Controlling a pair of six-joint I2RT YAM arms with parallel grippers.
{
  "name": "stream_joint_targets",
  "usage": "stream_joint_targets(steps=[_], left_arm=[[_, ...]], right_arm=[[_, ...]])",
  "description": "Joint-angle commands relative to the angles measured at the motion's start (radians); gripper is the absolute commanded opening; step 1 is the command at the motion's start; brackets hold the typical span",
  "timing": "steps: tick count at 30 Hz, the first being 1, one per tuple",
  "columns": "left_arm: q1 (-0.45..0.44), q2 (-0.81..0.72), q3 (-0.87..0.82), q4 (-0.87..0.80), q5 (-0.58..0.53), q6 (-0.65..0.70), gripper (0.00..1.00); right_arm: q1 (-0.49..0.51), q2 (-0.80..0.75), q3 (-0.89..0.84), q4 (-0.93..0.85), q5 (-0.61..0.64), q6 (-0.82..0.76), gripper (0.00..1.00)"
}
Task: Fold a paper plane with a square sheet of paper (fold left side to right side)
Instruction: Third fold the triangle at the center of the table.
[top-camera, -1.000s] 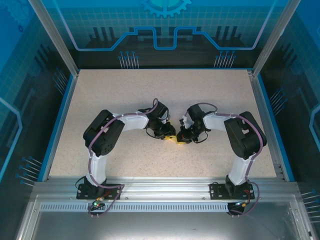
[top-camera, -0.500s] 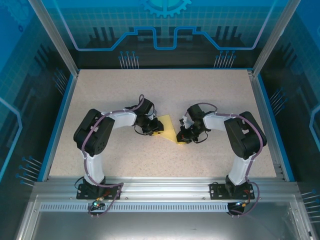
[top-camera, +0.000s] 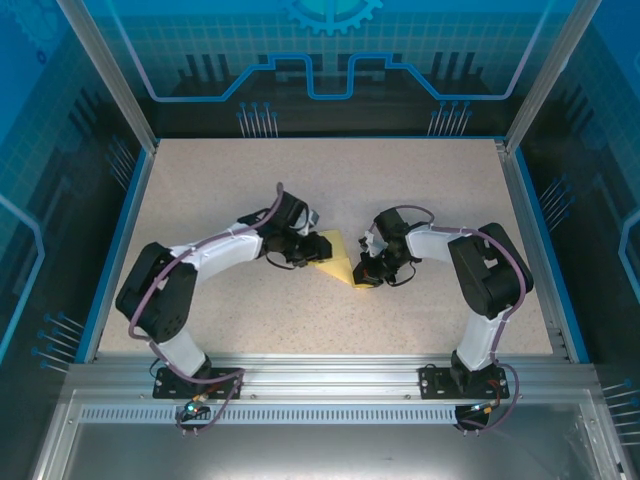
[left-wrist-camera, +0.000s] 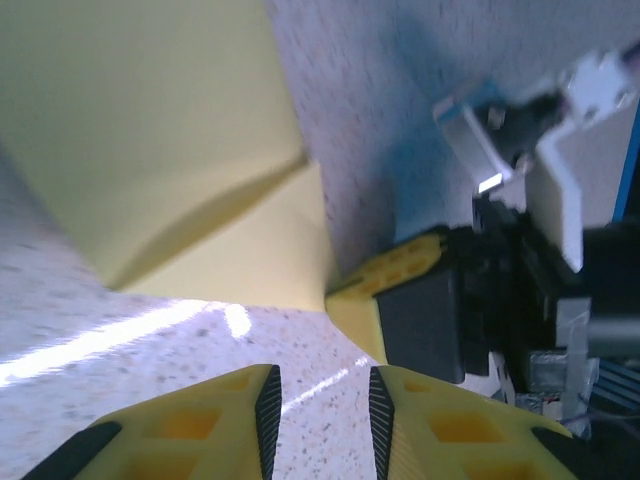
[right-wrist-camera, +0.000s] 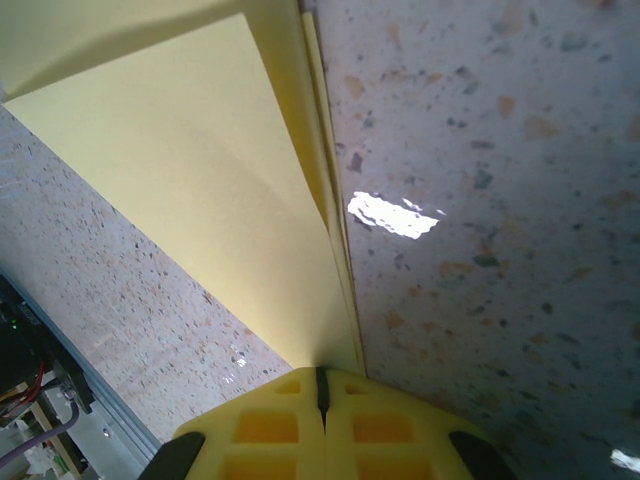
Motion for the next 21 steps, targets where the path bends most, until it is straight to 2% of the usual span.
stream_joint_targets(steps=[1,5,9,15,21], left_arm=[[-0.032,0.111,0.054,0.010,0.047,-0.013,0.33],[-0.040,0.210,0.117,0.012,0.039,-0.002,0.32],[-0.040,0.281,0.168,-0.070,-0.047,0.038,0.32],[-0.040,0.296,0.111,-0.049,-0.058,0.027,0.32],[-0.039,0.295,0.066,0.001,-0.039,0.003,0.29]], right_arm=[[0.010,0.046,-0.031,-0.104,0.165,0.003,0.00],[0.012,0.042,-0.032,-0.107,0.167,0.005,0.00],[0.018,0.026,-0.029,-0.111,0.163,0.002,0.00],[0.018,-0.080,-0.023,-0.120,0.140,0.026,0.00],[0.035,-0.150,-0.001,-0.042,0.067,0.158,0.00]])
